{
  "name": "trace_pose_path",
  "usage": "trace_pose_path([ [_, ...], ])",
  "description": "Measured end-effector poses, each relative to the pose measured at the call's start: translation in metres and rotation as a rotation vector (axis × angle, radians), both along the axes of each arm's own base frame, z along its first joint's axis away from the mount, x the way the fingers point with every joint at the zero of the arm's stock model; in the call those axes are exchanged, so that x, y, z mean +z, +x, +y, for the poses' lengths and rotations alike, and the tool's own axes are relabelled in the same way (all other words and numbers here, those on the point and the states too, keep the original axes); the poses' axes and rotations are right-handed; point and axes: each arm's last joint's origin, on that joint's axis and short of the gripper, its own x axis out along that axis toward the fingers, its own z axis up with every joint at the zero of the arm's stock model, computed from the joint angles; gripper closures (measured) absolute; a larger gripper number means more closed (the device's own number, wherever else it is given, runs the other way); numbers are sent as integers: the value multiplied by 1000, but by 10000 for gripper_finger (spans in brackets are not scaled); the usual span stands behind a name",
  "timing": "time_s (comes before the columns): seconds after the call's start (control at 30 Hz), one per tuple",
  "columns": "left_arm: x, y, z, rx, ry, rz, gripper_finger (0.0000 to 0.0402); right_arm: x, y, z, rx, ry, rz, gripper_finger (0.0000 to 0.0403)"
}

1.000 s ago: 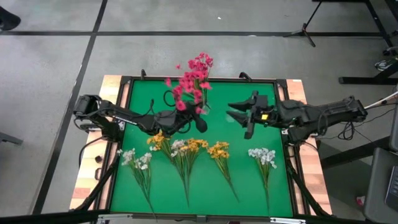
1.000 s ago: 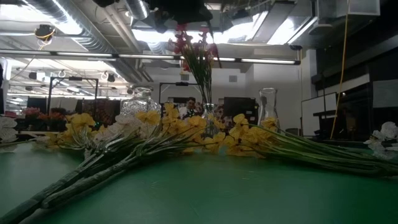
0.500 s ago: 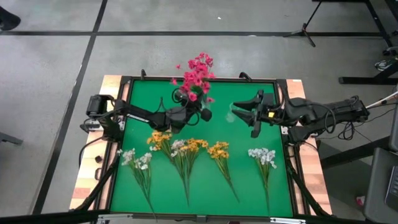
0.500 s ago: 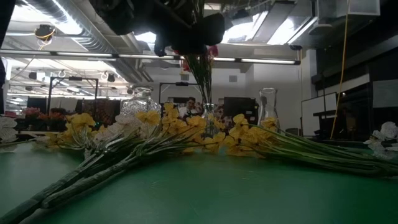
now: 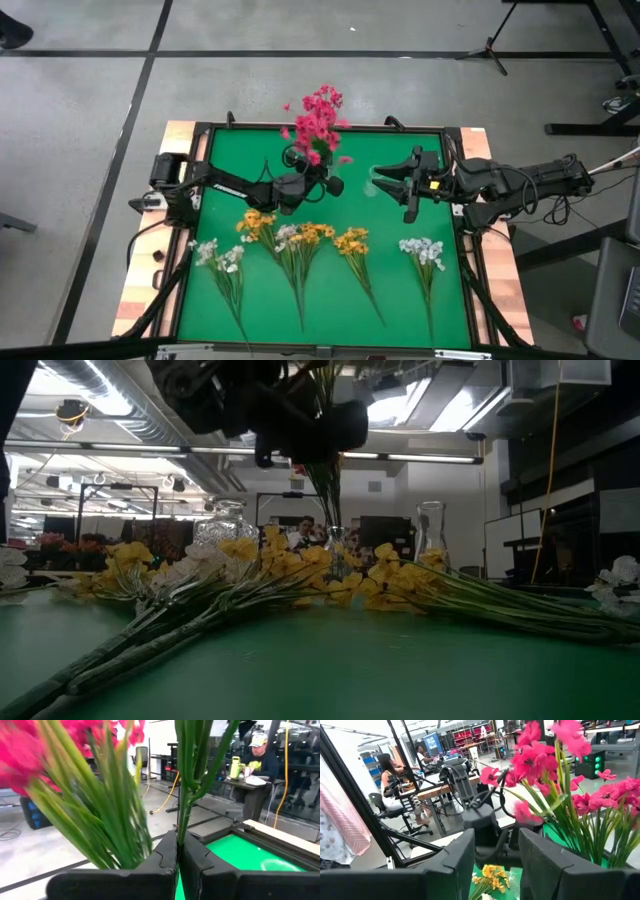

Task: Sort flowers into vase by color
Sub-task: Put the red flower into the center transparent vase

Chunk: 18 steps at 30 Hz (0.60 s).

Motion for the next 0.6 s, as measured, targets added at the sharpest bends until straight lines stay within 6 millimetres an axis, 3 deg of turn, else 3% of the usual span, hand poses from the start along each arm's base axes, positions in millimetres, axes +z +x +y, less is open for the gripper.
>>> trace_pose_path([
  [0.6,-10,1,3,20,-15,36,401,0,0,0,9,0,0,249],
])
